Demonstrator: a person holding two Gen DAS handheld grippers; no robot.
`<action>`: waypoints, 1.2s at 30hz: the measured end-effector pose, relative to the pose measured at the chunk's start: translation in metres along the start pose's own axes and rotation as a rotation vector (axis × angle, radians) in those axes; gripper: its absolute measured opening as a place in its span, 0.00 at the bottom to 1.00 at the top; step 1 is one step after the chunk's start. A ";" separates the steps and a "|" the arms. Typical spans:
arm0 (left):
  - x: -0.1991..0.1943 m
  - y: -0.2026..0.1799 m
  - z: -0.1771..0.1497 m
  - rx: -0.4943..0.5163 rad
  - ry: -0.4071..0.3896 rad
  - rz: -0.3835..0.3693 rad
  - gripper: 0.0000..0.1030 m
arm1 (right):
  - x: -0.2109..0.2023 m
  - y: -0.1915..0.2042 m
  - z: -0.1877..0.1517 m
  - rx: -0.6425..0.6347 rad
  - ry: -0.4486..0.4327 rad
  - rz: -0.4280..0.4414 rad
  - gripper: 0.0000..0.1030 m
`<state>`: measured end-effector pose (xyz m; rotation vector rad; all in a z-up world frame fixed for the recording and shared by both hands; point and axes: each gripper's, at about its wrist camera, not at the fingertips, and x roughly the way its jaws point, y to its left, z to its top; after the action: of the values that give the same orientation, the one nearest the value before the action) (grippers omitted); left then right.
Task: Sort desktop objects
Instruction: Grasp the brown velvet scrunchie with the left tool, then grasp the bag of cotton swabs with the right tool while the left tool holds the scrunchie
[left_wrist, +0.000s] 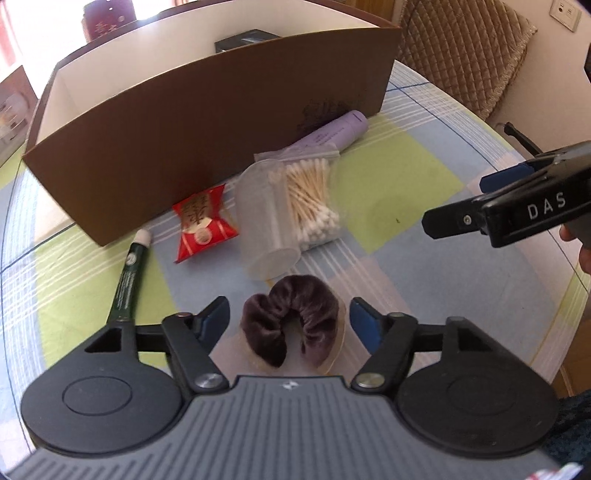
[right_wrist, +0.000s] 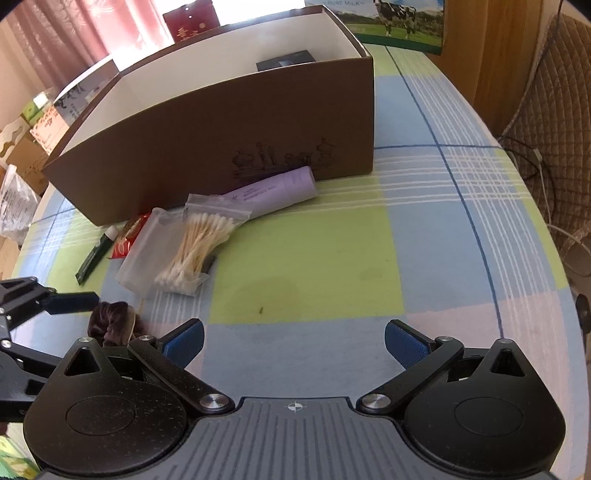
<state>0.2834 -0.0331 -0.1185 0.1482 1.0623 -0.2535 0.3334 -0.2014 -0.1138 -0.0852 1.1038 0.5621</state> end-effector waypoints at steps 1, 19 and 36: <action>0.002 0.000 0.000 0.006 0.003 -0.001 0.55 | 0.001 0.000 0.001 0.005 -0.001 0.006 0.98; -0.018 0.054 -0.017 -0.159 0.005 0.079 0.32 | 0.044 0.049 0.036 -0.070 -0.030 0.091 0.73; -0.023 0.070 -0.024 -0.206 0.022 0.073 0.32 | 0.043 0.042 0.033 -0.169 0.082 0.100 0.26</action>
<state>0.2722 0.0432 -0.1104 0.0041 1.0956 -0.0761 0.3544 -0.1374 -0.1270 -0.2020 1.1428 0.7467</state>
